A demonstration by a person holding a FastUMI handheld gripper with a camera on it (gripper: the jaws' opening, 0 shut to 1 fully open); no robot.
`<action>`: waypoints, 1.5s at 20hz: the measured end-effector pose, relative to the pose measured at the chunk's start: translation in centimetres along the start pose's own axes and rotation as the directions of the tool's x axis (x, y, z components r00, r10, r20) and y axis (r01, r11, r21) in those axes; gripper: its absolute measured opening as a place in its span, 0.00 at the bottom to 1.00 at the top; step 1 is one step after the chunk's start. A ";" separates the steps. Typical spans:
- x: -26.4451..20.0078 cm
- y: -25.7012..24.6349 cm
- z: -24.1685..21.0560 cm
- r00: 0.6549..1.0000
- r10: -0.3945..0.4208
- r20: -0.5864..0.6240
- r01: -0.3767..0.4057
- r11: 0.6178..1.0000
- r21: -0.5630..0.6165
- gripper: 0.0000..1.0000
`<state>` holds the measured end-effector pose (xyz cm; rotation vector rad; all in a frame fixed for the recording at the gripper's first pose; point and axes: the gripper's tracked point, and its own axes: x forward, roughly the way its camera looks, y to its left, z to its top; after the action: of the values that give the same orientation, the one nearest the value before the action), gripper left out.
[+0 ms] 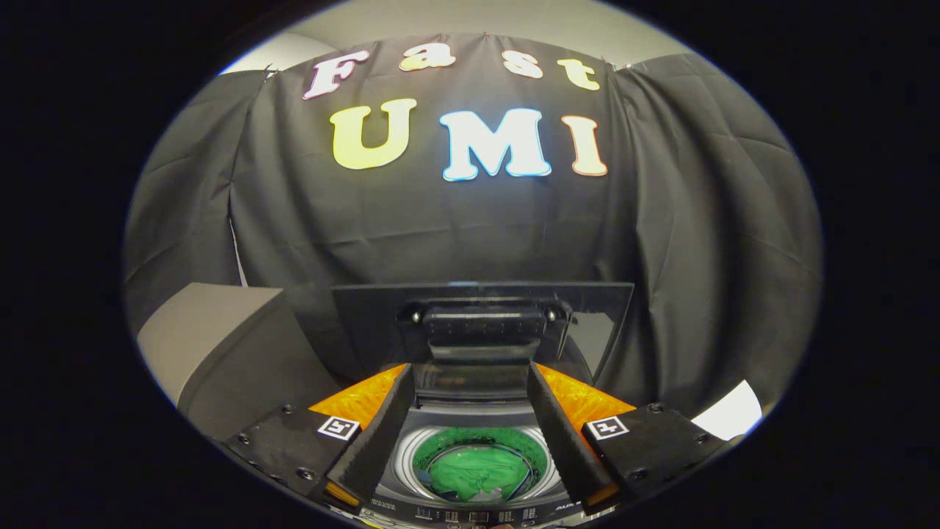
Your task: Put the clothes into the washing machine and then close the washing machine lid.
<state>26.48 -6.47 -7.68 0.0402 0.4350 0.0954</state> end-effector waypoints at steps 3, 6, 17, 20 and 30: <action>0.8 -0.1 2.6 0.999 0.000 0.042 0.000 1.000 -0.001 0.97; 2.1 0.2 4.7 0.997 0.004 0.075 -0.004 1.000 0.000 0.96; 9.3 0.8 9.0 0.987 0.001 0.158 0.001 1.000 -0.007 0.96; 11.0 0.4 8.5 0.991 -0.012 0.136 0.014 1.000 -0.012 0.96; 11.9 0.2 6.2 0.997 0.011 0.083 -0.011 1.000 0.006 0.96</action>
<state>39.82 -5.17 -7.02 0.0531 0.3525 0.1029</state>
